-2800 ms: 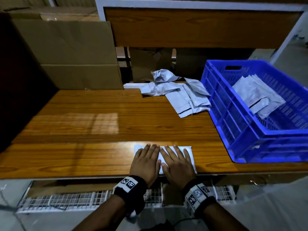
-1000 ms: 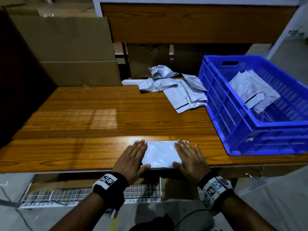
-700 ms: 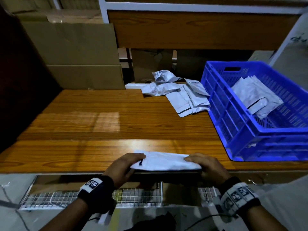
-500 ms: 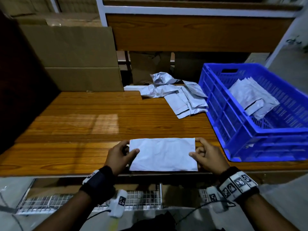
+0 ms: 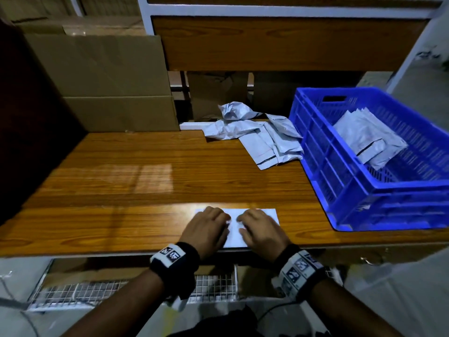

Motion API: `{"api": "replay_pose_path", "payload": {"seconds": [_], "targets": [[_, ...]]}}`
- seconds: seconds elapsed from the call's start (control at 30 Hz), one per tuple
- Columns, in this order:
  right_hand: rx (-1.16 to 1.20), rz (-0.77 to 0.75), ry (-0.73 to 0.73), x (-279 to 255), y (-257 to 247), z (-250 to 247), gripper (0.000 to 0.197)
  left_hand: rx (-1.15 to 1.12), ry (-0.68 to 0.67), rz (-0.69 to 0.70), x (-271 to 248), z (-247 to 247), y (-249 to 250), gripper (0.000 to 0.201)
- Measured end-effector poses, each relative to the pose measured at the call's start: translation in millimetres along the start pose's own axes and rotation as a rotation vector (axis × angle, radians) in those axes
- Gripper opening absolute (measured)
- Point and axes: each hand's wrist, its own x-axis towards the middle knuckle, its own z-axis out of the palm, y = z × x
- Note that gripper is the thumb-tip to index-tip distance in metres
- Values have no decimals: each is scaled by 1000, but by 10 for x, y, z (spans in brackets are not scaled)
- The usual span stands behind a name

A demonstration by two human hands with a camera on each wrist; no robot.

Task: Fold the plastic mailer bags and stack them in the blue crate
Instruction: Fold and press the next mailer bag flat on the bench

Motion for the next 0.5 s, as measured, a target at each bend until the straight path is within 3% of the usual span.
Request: {"api": "replay_pose_path", "payload": {"seconds": [0.1,0.2,0.37,0.5], "targets": [[-143,-16,-51,43,-89,206,40,-5,-146,-81,30,141,103,44],[-283,20,-92,-23,-82,318,48,-2,-203,-134,-30,222,91,52],[-319,65,-108,-42,-100,370,59,-9,-149,-94,-77,255,94,52],[-287,107,-123,-62,-114,390,54,50,-191,-112,-100,283,102,57]]}}
